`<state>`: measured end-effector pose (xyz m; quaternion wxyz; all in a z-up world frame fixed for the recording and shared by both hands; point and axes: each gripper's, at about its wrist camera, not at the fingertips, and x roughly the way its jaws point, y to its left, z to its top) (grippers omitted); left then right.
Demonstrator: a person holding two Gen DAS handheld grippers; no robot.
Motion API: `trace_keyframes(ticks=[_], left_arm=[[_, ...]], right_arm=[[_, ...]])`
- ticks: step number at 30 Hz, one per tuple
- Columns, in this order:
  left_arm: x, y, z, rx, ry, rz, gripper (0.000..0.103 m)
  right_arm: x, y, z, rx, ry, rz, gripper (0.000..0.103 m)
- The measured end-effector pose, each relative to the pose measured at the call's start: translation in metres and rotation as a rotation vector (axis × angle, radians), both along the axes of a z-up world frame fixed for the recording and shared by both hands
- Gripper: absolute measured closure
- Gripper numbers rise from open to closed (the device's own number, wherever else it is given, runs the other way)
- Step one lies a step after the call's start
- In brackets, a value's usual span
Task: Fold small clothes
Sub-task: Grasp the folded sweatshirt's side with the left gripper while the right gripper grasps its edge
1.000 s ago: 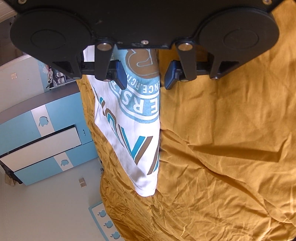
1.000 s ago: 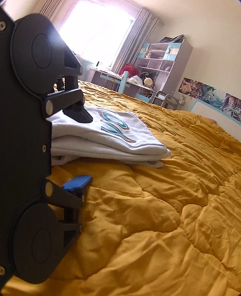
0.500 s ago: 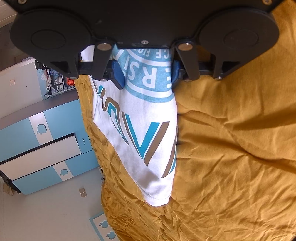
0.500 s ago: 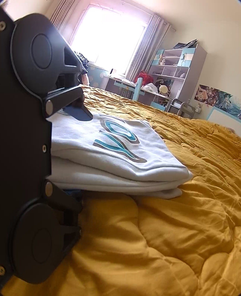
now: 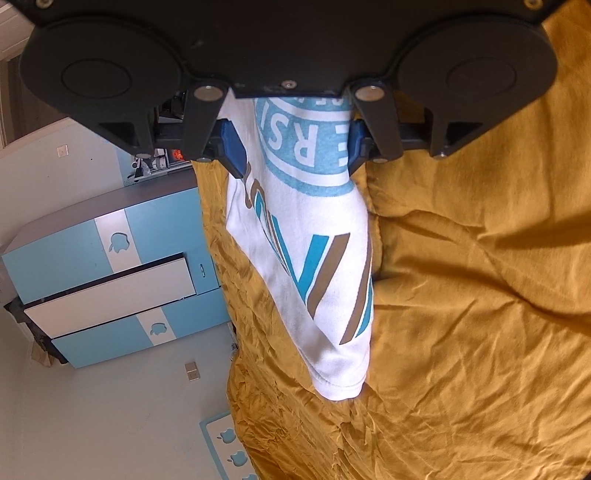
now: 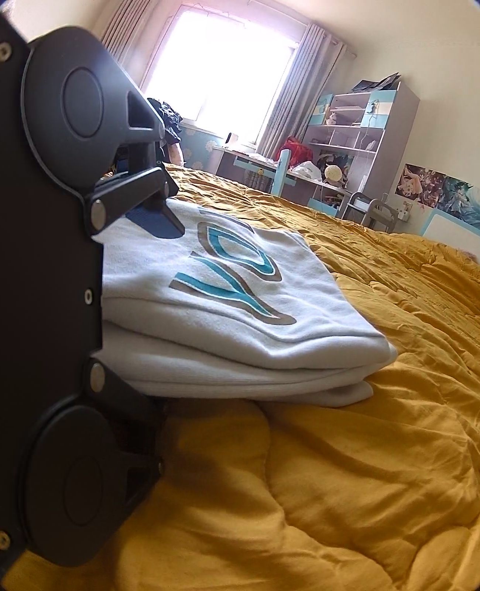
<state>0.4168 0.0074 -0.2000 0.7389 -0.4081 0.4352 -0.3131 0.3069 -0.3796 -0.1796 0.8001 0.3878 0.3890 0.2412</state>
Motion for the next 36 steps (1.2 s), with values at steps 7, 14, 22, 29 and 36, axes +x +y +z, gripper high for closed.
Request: trace_keyframes(ticks=[7,14,22,29,36], left_arm=[[0.009,-0.003,-0.012,0.018,0.026,-0.019,0.048],[0.015,-0.022,-0.002,0.111,-0.01,-0.033,0.048],[0.017,-0.027,-0.003,0.119,-0.037,-0.037,0.05],[0.013,-0.034,0.0,0.154,-0.066,-0.021,0.059],[0.015,-0.031,0.006,0.145,-0.072,-0.012,0.067]], right_arm=[[0.006,0.002,0.0,0.01,0.005,-0.005,0.03],[0.013,0.002,-0.002,0.034,0.018,-0.023,0.028],[0.011,0.006,-0.001,-0.029,0.003,-0.022,0.051],[0.008,0.005,-0.002,-0.042,-0.004,-0.035,0.061],[0.007,0.008,0.008,-0.051,-0.009,-0.046,0.068]])
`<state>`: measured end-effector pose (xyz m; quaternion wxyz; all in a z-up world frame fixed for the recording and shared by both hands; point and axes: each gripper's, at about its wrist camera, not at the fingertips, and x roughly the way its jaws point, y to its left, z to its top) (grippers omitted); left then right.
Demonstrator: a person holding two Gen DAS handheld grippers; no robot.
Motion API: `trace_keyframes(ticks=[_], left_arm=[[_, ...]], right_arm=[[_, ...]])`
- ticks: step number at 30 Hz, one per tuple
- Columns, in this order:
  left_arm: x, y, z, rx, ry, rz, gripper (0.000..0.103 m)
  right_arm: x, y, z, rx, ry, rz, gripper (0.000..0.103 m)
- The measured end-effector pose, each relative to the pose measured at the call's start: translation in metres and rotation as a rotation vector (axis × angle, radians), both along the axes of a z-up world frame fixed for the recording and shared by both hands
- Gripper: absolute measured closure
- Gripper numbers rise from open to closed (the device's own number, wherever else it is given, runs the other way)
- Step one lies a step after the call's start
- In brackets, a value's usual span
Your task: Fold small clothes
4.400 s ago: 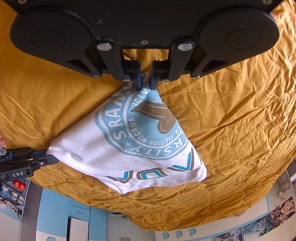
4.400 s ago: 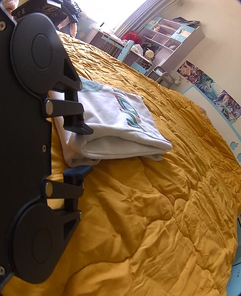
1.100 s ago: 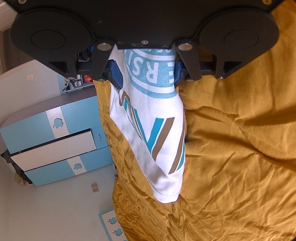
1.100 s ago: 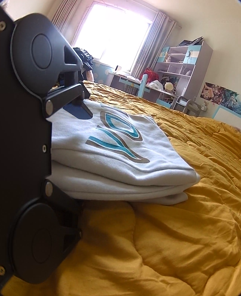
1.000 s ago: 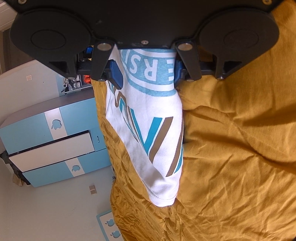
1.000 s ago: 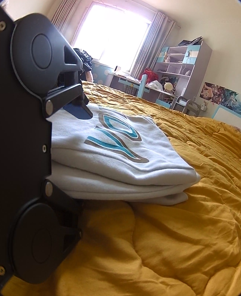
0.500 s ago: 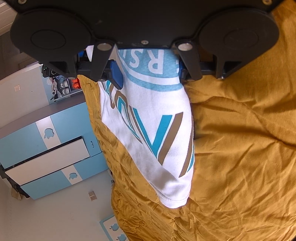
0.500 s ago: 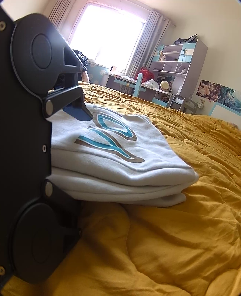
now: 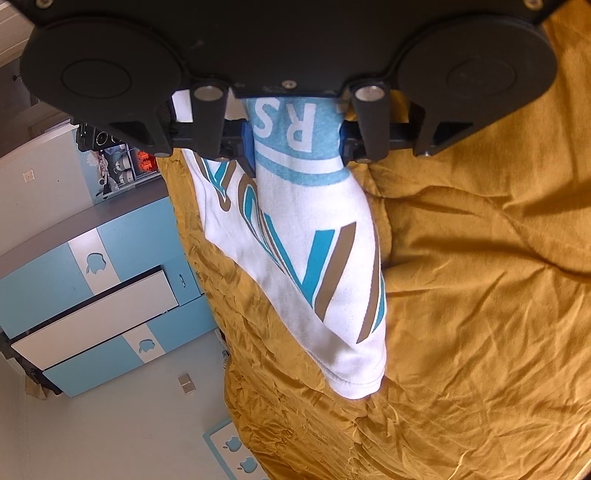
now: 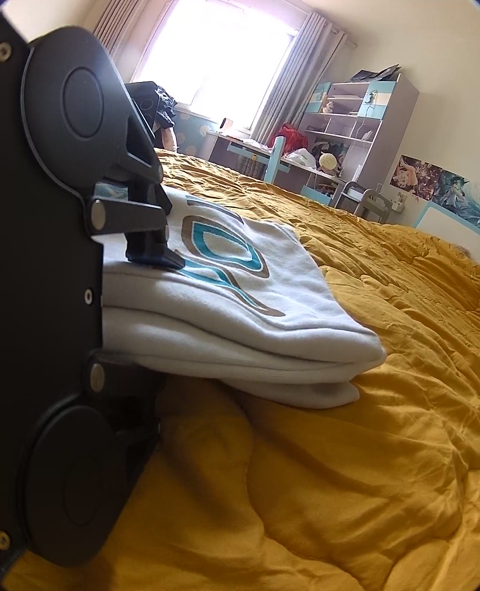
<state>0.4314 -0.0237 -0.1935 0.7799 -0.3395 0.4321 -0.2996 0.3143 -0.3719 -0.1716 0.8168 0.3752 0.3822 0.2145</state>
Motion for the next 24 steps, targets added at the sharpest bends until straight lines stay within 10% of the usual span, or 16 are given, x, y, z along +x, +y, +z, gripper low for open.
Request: trace_keyframes(ticks=[24], left_arm=[[-0.073,0.096,0.116,0.04,-0.154,0.078,0.074]], right_arm=[[-0.024,0.094,0.095,0.001,-0.16,0.11,0.073]])
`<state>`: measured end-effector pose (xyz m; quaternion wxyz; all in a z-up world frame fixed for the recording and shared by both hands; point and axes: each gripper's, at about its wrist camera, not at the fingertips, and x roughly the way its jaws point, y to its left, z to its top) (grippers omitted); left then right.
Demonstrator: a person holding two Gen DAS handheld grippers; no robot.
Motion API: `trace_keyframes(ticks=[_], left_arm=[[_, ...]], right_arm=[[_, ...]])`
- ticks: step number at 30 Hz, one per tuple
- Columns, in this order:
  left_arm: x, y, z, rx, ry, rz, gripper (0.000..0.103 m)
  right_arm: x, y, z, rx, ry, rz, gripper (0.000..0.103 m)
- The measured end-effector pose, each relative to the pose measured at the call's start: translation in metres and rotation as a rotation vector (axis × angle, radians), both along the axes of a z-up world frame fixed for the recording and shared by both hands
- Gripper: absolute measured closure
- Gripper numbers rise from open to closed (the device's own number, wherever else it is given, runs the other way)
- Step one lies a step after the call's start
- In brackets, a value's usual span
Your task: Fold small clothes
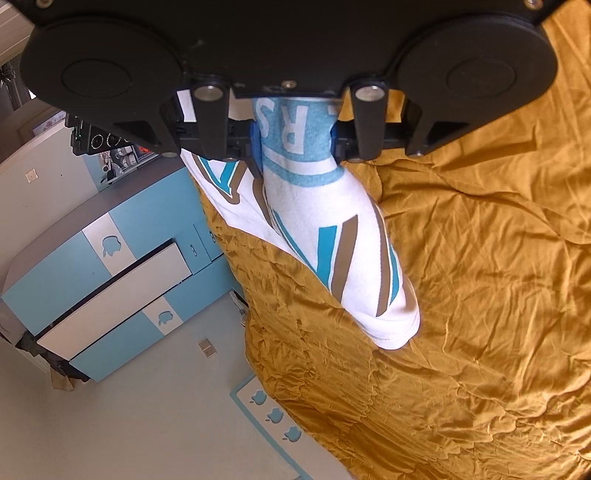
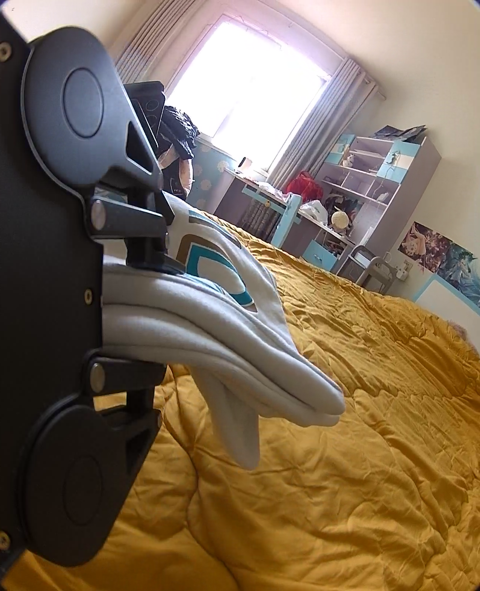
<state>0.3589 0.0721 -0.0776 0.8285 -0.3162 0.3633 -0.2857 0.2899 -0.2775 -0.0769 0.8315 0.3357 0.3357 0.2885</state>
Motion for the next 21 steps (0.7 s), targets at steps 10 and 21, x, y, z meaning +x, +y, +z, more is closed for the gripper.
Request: trace_keyframes(ticks=[10,21], left_arm=[[-0.051,0.093,0.018,0.037,-0.025,0.112,0.074],[-0.068,0.154,-0.081,0.0,0.181,0.184,0.073]], right_arm=[[0.006,0.092,0.006,0.025,-0.022,0.12,0.073],[0.02,0.145,-0.068,-0.061,0.139,0.151,0.074]])
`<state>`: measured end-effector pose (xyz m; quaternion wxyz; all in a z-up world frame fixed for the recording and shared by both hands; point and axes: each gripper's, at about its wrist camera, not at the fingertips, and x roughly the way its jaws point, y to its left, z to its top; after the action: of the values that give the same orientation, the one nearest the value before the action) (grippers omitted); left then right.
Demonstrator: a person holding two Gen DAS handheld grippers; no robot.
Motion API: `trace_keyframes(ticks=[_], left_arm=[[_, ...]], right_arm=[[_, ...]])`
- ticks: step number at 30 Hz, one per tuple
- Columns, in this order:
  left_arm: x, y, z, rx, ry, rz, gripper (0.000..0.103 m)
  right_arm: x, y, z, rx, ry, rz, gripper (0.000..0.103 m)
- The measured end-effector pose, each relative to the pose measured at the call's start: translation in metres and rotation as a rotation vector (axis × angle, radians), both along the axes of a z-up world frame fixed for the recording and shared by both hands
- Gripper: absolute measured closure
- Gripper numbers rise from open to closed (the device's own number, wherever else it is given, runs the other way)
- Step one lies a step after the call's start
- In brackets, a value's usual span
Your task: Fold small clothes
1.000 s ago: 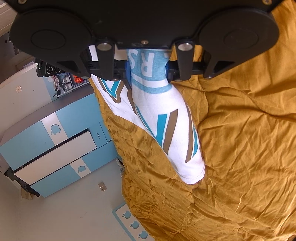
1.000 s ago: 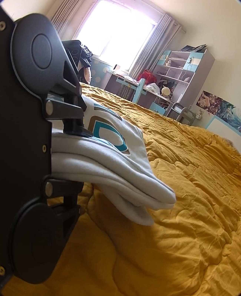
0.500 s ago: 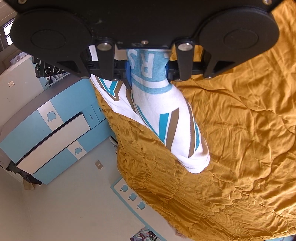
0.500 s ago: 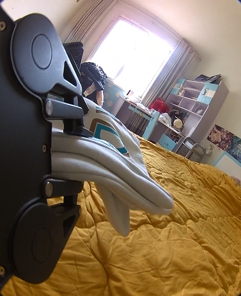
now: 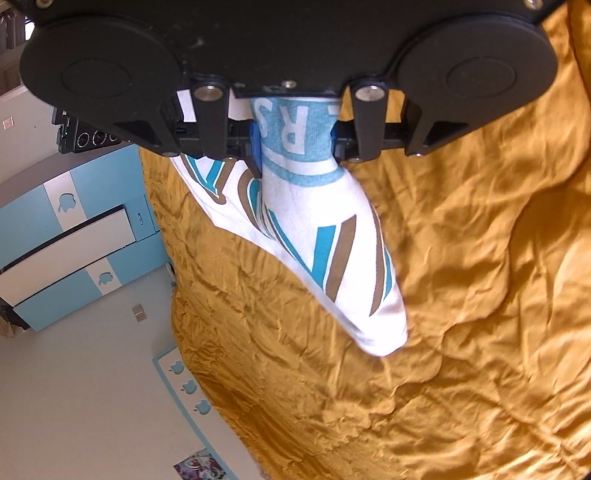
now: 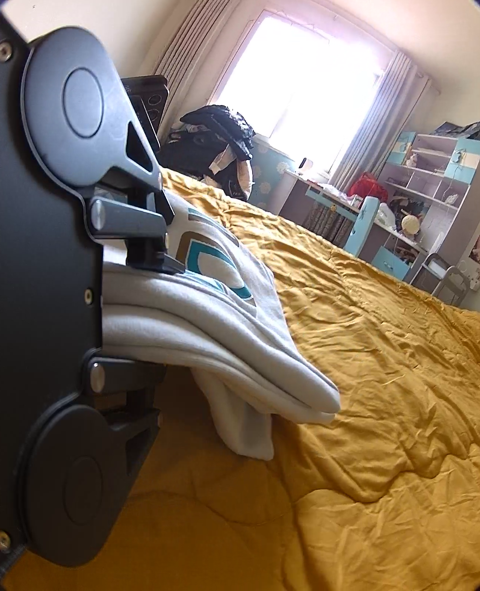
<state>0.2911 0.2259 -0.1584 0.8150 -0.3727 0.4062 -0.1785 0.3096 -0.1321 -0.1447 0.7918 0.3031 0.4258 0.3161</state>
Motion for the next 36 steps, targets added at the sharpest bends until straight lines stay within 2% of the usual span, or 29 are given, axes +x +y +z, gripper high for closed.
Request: trace_keyframes(ticks=[2,3,5,7,11,14,17,20,22,25,27,30,33,36], left_arm=[[-0.006,0.005,-0.026,-0.004,0.048,0.005,0.072],[-0.009,0.01,-0.036,-0.033,0.063,0.009,0.066],[-0.013,0.022,-0.046,-0.142,0.098,0.021,0.066],[-0.015,0.03,-0.046,-0.197,0.122,0.009,0.066],[-0.017,0.042,-0.022,-0.083,0.081,-0.014,0.063],[-0.008,0.042,-0.017,-0.031,0.09,-0.046,0.061],[0.001,0.038,-0.014,0.035,0.12,-0.084,0.061],[-0.005,0.041,0.004,0.13,0.087,-0.151,0.06],[-0.009,0.052,0.009,0.152,0.082,-0.13,0.059],[-0.006,0.07,0.001,0.082,0.096,-0.052,0.059],[0.01,0.074,-0.011,0.035,0.105,0.005,0.059],[0.031,0.073,-0.026,-0.074,0.113,0.061,0.058],[0.054,0.071,-0.035,-0.112,0.114,0.087,0.058],[0.076,0.069,-0.042,-0.166,0.119,0.085,0.058]], right_arm=[[-0.003,0.0,-0.016,-0.021,0.031,-0.001,0.074],[-0.005,-0.003,-0.022,-0.011,0.045,-0.011,0.07],[-0.009,-0.014,-0.033,0.038,0.093,-0.042,0.057],[-0.014,-0.026,-0.039,0.097,0.133,-0.063,0.053],[-0.03,-0.051,-0.043,0.191,0.195,-0.023,0.047],[-0.048,-0.063,-0.041,0.223,0.185,0.036,0.045],[-0.061,-0.066,-0.038,0.202,0.17,0.055,0.044],[-0.068,-0.07,-0.034,0.189,0.153,0.062,0.044],[-0.073,-0.074,-0.033,0.184,0.141,0.058,0.044],[-0.074,-0.082,-0.036,0.177,0.147,0.034,0.045],[-0.075,-0.09,-0.036,0.173,0.149,0.015,0.045],[-0.081,-0.093,-0.03,0.123,0.128,0.004,0.045],[-0.086,-0.096,-0.027,0.072,0.125,0.029,0.044],[-0.086,-0.094,-0.033,0.106,0.135,0.077,0.037]])
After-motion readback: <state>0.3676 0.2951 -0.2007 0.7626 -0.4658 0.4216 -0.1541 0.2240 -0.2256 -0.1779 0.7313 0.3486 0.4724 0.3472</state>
